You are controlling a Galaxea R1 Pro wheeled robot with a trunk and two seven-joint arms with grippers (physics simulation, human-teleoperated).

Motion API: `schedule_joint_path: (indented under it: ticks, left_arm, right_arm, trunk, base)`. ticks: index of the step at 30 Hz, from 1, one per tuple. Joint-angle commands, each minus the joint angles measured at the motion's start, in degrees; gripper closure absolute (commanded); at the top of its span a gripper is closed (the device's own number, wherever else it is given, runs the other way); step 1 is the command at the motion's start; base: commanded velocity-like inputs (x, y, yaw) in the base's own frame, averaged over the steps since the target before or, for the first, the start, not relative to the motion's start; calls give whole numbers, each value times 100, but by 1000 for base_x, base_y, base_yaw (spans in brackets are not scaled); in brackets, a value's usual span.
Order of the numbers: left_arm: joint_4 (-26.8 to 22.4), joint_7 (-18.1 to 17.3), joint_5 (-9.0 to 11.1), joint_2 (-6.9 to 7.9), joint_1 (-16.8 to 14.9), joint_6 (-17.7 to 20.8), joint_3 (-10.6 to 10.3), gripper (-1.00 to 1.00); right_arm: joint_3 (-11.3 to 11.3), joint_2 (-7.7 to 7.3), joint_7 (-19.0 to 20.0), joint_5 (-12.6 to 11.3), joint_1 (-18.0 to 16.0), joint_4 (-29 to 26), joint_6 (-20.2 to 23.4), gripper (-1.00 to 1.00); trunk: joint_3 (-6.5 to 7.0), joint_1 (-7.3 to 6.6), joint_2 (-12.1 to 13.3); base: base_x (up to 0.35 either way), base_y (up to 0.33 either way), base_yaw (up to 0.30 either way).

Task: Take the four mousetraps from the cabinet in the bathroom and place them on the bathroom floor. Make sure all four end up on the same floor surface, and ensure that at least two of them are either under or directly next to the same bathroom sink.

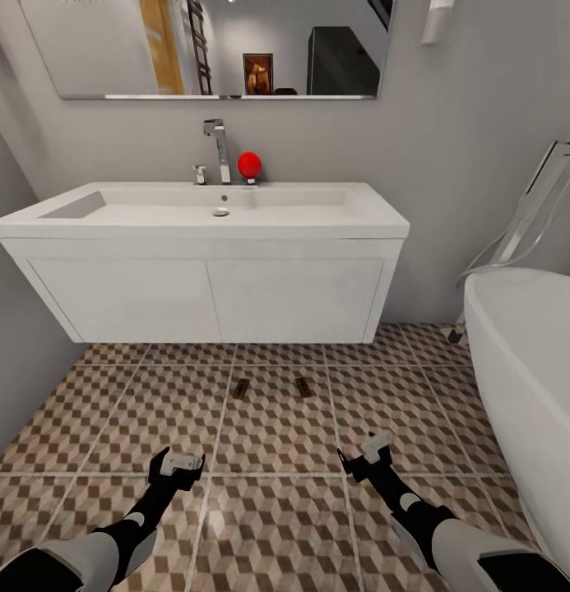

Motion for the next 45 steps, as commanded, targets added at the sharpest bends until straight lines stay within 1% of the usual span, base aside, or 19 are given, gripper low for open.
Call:
schedule_joint_path:
  ticks: [1, 45]
  left_arm:
    - [20, -30, 60, -3, -7, -28, -42, -100]
    - [20, -24, 61, -12, -7, -10, -42, -100]
  right_arm:
    - [45, -2, 19, -45, -3, 3, -15, -100]
    - [45, -2, 19, -45, -3, 3, -12, -100]
  trunk:
    - [14, -23, 40]
    - [804, -990, 1804]
  base:
    - [0, 0, 0]
    - [0, 0, 0]
